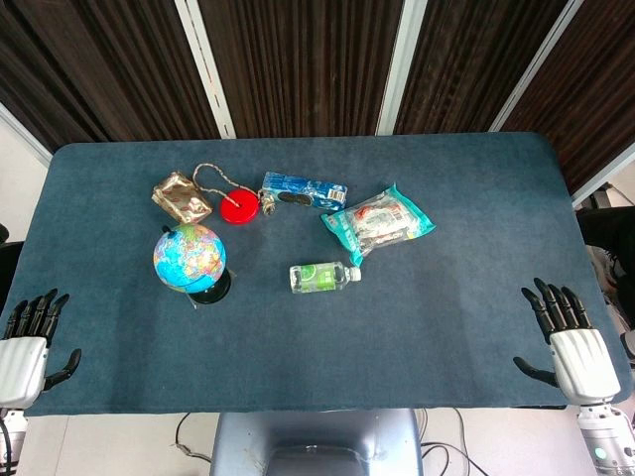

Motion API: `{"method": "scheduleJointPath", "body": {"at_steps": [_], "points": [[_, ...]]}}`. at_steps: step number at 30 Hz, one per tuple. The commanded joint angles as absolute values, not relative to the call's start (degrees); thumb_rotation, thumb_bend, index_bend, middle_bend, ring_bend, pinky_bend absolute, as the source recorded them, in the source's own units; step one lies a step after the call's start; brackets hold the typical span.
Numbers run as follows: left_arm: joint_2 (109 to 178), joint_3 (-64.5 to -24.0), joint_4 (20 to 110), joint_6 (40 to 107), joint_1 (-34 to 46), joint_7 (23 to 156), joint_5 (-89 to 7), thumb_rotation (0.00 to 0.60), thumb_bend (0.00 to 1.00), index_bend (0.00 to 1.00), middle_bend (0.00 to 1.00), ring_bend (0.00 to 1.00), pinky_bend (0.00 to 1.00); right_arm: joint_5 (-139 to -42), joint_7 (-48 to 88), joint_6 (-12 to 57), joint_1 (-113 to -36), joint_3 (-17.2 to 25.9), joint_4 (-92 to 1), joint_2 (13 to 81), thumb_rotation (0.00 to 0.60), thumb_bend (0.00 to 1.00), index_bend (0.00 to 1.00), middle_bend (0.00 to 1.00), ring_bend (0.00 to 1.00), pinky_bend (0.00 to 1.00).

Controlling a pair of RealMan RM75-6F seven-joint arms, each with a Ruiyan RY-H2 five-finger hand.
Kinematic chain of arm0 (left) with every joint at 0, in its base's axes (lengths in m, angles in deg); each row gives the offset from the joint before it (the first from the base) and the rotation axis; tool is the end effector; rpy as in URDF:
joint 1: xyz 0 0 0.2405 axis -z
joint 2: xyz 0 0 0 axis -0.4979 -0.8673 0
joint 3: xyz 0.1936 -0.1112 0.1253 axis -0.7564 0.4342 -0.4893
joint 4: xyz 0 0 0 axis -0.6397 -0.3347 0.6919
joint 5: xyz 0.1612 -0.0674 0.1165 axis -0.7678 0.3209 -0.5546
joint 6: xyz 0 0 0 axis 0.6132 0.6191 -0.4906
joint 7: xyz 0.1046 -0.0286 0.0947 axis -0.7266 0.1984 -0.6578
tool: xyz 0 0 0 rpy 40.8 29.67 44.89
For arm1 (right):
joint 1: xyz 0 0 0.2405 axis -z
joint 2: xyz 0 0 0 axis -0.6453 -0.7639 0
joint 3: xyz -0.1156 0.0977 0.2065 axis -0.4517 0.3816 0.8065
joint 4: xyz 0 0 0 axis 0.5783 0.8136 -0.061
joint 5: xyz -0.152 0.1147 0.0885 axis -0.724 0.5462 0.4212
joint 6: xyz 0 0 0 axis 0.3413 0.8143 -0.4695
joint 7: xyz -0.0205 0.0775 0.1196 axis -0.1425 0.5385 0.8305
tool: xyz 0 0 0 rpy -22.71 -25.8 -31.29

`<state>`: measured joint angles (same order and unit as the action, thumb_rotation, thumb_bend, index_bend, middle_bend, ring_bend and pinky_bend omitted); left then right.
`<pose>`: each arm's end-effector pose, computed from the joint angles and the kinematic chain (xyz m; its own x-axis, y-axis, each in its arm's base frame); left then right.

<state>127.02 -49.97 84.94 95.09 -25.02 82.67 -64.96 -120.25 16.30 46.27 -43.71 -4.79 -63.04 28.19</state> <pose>-0.3093 0.1793 0.1477 0.4667 0.0028 0.8844 0.8844 0.0047 -0.4667 -0.2994 -0.1666 0.1535 0.4416 0.0131 0.8971 -0.8913 -0.1076 0.4404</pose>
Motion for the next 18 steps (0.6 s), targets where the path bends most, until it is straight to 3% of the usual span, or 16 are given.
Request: {"method": "scheduleJointPath", "body": {"at_steps": [1,6,11,18], "points": [[126.9,-50.2,85.2,94.2,-24.7,83.3,-65.0,0.6,0.34,0.0,0.0,0.0,0.02,-120.2,16.1,46.1,-43.7,-4.8,-63.1,28.2,0.6,0.15,0.0,0.0,0.0,0.0],[128.8,-49.2,83.3,93.9,-22.9,89.9,-67.2,0.6,0.34,0.0,0.0,0.0,0.03,-119.9,15.8,46.3,-43.5,-4.7,-63.1,28.2,0.6,0.15,0.0,0.0,0.0,0.0],[134.2,-43.7,78.3,93.9,-19.0,106.6,-65.9,0.6,0.34,0.0,0.0,0.0,0.03,-119.1,15.2,45.4,-43.9,-4.5,-63.1,28.5,0.6,0.15,0.0,0.0,0.0,0.0],[140.4,-36.3,74.2,92.9,-12.8,107.5,-61.8,0.552,0.33,0.0,0.0,0.0,0.03,-117.4,13.4,43.2,-44.9,-3.9,-63.2,29.3,0.6,0.15,0.0,0.0,0.0,0.0]]}}
